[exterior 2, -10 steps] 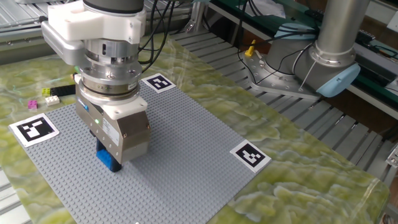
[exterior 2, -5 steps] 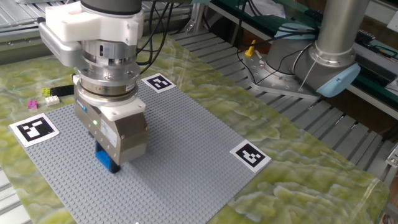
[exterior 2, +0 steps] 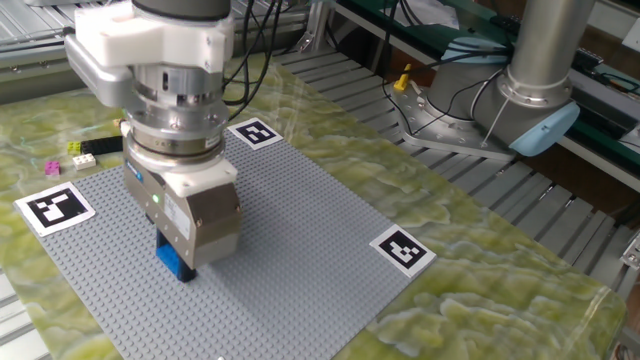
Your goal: Stack small Lego blocks one on top of the other
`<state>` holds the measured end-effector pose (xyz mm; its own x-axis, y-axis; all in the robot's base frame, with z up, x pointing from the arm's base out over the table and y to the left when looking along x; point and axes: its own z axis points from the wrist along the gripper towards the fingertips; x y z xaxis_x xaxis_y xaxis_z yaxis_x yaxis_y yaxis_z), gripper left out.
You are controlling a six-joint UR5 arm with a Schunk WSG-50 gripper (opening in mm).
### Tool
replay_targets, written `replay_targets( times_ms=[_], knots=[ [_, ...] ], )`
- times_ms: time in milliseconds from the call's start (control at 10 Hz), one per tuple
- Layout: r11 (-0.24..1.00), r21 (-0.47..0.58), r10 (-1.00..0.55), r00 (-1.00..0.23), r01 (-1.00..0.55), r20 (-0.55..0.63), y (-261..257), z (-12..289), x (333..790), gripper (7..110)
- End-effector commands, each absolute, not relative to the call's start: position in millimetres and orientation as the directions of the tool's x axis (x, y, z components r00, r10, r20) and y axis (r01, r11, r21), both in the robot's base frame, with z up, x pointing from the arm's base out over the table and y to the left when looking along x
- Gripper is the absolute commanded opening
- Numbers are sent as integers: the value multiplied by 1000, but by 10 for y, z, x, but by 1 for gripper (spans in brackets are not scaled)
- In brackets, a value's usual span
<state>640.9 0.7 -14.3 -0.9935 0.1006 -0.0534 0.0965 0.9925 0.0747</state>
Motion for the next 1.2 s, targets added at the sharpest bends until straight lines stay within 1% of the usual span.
replay_targets(
  times_ms=[0,100,200,400,700,1100],
  knots=[
    [992,73,110,-993,106,-51,3,-53,6413,7],
    [992,66,108,-994,106,-33,-21,71,6374,7],
    [992,66,110,-993,108,-32,-25,104,6366,7],
    [992,63,112,-993,109,-43,-26,70,6396,7],
    [997,24,72,-996,71,-60,-141,65,6439,7],
    [997,37,65,-995,63,-78,-111,-105,6501,7]
  ],
)
